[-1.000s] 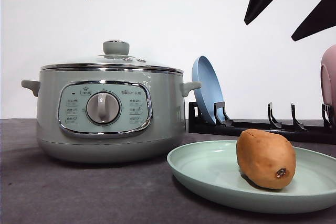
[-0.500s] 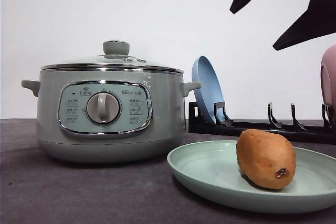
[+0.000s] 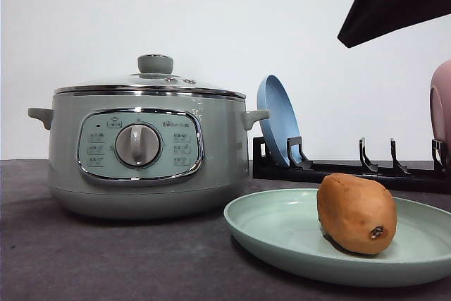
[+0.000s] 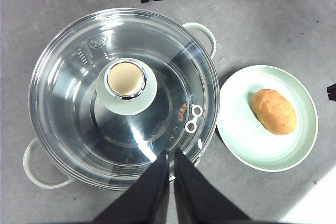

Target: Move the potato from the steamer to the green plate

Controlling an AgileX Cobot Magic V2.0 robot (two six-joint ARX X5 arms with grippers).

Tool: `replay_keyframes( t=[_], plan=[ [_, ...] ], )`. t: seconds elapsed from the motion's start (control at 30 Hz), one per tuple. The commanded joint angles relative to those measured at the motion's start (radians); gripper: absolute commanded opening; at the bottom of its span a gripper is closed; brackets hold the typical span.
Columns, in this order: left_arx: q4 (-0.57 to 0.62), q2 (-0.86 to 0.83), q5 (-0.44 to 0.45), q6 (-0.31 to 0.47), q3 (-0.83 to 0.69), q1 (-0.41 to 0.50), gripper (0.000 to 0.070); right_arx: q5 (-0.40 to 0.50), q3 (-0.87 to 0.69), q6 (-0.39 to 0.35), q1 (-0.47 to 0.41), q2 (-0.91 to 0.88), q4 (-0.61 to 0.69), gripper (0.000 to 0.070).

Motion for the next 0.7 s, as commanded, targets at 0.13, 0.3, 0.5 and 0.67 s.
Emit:
replay_keyframes(
  t=[0.13,0.3,0.5,0.67],
  plan=[
    [-0.003,0.012,0.006,-0.002,0.026,-0.006,0.0001,0.000,0.017,-0.012,0.004,0.005,0.007,0.0001],
    [-0.003,0.012,0.006,-0.002,0.026,-0.005,0.0001,0.000,0.017,-0.012,0.004,0.005,0.007,0.0001],
    [-0.003,0.013,0.006,-0.001,0.026,-0.005,0.0001,0.000,0.017,-0.012,0.004,0.005,0.007,0.0001],
    [-0.004,0.012,0.006,-0.001,0.026,-0.006,0.0001,0.000,0.017,-0.012,0.004,0.005,0.007,0.0001]
  ],
)
